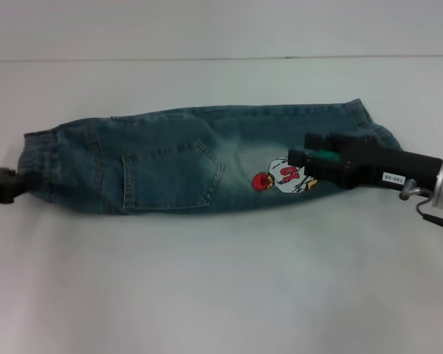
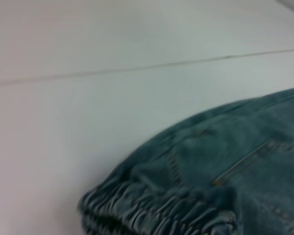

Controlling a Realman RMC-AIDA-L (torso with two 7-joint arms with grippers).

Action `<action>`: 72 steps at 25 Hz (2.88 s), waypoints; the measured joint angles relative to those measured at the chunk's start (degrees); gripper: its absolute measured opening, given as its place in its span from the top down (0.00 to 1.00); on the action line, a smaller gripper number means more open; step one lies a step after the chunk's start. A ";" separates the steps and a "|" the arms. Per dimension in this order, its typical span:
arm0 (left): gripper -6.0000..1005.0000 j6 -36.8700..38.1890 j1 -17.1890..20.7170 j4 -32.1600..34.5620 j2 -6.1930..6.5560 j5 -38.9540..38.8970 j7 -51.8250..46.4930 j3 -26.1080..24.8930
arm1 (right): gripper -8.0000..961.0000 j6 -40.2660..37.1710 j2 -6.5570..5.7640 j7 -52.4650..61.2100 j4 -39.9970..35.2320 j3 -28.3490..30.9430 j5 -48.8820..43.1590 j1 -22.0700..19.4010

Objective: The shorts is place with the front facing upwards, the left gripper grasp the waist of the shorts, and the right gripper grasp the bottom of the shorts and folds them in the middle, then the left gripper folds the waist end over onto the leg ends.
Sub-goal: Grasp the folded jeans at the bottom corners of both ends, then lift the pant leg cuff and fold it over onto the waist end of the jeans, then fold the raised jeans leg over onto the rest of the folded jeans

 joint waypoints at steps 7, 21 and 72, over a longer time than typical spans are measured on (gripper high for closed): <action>0.94 7.47 -4.81 0.90 1.27 -0.13 -0.42 -3.37 | 0.37 10.81 0.56 -12.93 11.19 1.42 15.30 1.28; 0.92 16.23 -15.22 2.21 2.07 -8.00 -1.41 -6.09 | 0.91 24.95 1.98 -38.93 32.78 2.25 32.87 14.68; 0.83 9.58 -17.91 -7.43 -4.93 -15.80 7.61 10.12 | 0.99 1.92 -0.50 -23.80 27.04 74.93 -29.25 3.04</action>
